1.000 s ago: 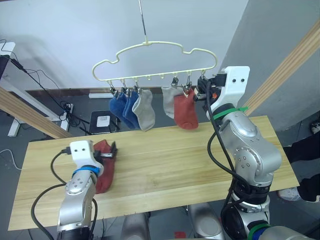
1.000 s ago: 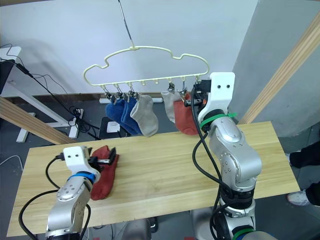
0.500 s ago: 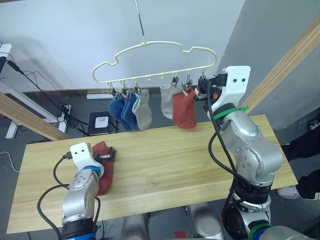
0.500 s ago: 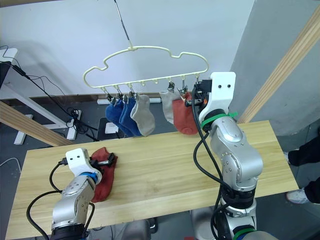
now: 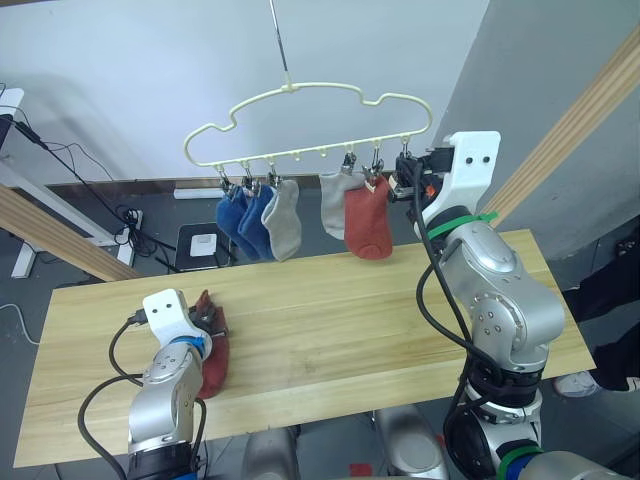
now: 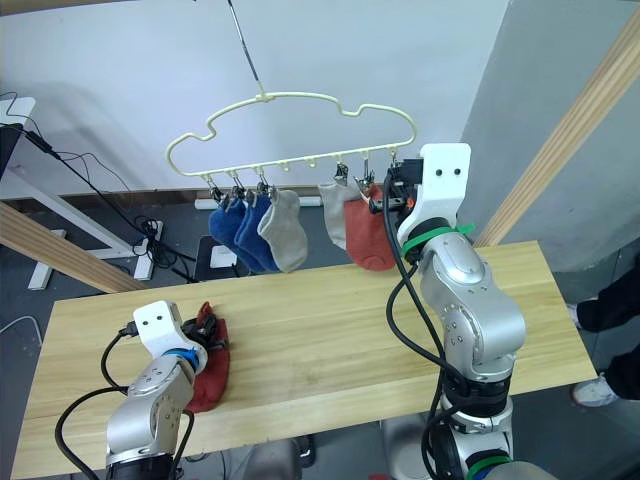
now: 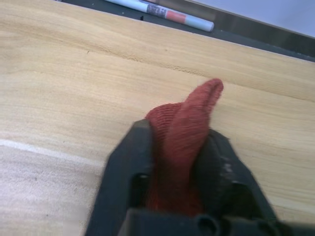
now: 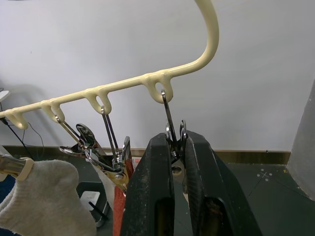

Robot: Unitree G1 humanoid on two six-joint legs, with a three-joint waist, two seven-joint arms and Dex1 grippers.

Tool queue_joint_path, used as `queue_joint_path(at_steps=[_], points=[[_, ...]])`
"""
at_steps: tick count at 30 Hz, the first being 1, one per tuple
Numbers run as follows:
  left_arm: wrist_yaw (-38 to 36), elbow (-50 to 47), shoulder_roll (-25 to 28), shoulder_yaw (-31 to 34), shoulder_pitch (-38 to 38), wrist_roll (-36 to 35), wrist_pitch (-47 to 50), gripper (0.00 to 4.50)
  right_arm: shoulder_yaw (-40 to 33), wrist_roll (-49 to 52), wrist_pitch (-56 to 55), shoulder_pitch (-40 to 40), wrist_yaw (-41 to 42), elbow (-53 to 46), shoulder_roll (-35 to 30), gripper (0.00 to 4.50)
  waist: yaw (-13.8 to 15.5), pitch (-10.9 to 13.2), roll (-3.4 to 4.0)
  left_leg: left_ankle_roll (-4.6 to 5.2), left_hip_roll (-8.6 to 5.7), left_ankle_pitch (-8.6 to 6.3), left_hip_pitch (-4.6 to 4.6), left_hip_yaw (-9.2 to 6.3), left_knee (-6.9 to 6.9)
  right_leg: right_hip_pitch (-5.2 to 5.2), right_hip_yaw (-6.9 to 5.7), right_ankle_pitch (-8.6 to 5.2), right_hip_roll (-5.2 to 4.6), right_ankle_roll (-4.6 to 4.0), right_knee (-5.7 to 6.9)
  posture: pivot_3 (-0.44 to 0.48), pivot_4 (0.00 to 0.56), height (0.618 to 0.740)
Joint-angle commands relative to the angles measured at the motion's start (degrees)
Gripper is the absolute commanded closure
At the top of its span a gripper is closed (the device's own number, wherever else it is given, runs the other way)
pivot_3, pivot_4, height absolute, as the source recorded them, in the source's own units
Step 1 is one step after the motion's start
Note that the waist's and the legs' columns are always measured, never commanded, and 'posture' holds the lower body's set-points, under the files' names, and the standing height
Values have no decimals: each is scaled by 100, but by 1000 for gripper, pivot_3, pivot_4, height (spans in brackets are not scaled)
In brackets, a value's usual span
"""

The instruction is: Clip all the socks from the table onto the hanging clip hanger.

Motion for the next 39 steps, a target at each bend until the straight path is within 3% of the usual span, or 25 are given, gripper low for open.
queue_joint_path(at_steps=[1, 2, 6, 9, 12, 17, 20, 25, 32, 39], points=[[-295, -115, -6, -275, 163, -12, -42, 4265, -9, 66, -118, -77, 14, -119, 11, 4495, 0, 0, 0, 0, 0, 0, 0, 0, 0, 0, 0, 0, 0, 0, 0, -272, 309, 740], [-711, -194, 86, -587, 119, -29, -257, 4487, -9, 62, -129, -85, 16, -108, 5, 4495, 0, 0, 0, 0, 0, 0, 0, 0, 0, 0, 0, 0, 0, 0, 0, -272, 309, 740], [-1979, -296, 436, -1564, -226, 50, -1002, 4500, -13, 57, -157, -109, 26, -73, -15, 4495, 23, 0, 0, -2, -1, 1, -3, 1, -1, 0, -1, 0, -1, 0, -5, -281, 308, 740], [-3441, -492, 529, -2471, -974, -267, -1492, 4500, -41, 41, -167, -140, 21, -87, -52, 4495, 39, 0, 0, -4, -4, 2, -8, 3, -1, -1, -2, 2, 0, 3, -10, -290, 304, 740], [-3998, -477, 489, -2840, -1348, -434, -1564, 4500, -48, 35, -169, -151, 12, -101, -68, 4495, -15, -5, 4, -16, -3, 9, -13, 3, -5, -2, -2, 3, 0, 4, -20, -298, 301, 740], [-3901, -194, -28, -3095, -1886, -351, -1685, 4500, -58, 33, -183, -154, 3, -112, -87, 4495, -72, -11, 8, -14, 5, 8, -14, 3, -16, -5, -1, 5, 6, 6, -31, -303, 300, 740], [-3409, 318, -680, -3124, -2354, -152, -1898, 4500, -45, 33, -191, -153, -11, -118, -77, 4495, -39, -12, 9, -14, -3, 8, -21, 2, -8, -4, -1, 8, 2, 10, -32, -307, 299, 740], [-2853, 956, -1256, -3023, -2767, 147, -2287, 4500, -36, 31, -175, -148, -15, -138, -78, 4495, -12, -15, 12, -5, -4, 14, -34, 7, -2, 3, 5, 49, 3, 29, -85, -314, 297, 740], [-1976, 1442, -1544, -2909, -3030, 710, -2965, 4500, -24, 21, -168, -142, -28, -162, -77, 4495, -28, -15, 12, -4, -3, 15, -35, 10, -6, 0, 9, 51, 6, 30, -85, -323, 295, 740], [-1755, 1476, -1693, -2903, -2991, 782, -3164, 4500, -20, 31, -148, -119, -35, -183, -68, 4495, -27, -15, 13, -4, -4, 15, -36, 12, -6, 0, 9, 51, 4, 31, -87, -325, 295, 740]])
